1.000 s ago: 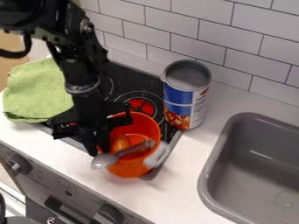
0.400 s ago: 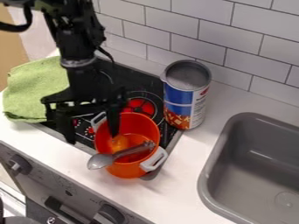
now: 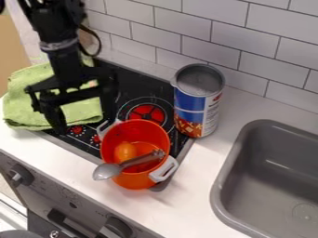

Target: Move the orange pot below the left burner

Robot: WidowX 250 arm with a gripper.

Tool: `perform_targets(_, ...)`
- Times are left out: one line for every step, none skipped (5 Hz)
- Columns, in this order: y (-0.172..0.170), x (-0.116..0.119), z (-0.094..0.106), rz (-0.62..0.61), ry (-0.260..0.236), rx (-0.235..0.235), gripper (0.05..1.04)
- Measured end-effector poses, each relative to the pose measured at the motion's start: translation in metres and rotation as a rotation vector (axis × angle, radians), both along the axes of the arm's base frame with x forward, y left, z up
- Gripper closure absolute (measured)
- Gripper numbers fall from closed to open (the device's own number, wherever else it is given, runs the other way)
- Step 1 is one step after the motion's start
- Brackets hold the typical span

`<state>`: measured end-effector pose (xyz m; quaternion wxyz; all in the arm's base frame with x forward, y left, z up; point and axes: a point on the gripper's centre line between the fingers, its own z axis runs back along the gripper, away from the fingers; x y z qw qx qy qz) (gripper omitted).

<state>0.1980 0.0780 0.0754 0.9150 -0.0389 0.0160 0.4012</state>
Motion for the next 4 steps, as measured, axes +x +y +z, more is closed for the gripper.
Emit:
perform_targets(0.024,0.017,0.007,-0.066,0.009,0.079,0.084)
perform_targets(0.044,0.024,0.008,-0.103,-0.045,0.127,0.084)
perform_targets(0.057,0.022,0.003,-0.222,-0.039,0.140,0.084)
perform_targets(0.052,0.030,0.002,-0.393,-0.050,0.181,0.084)
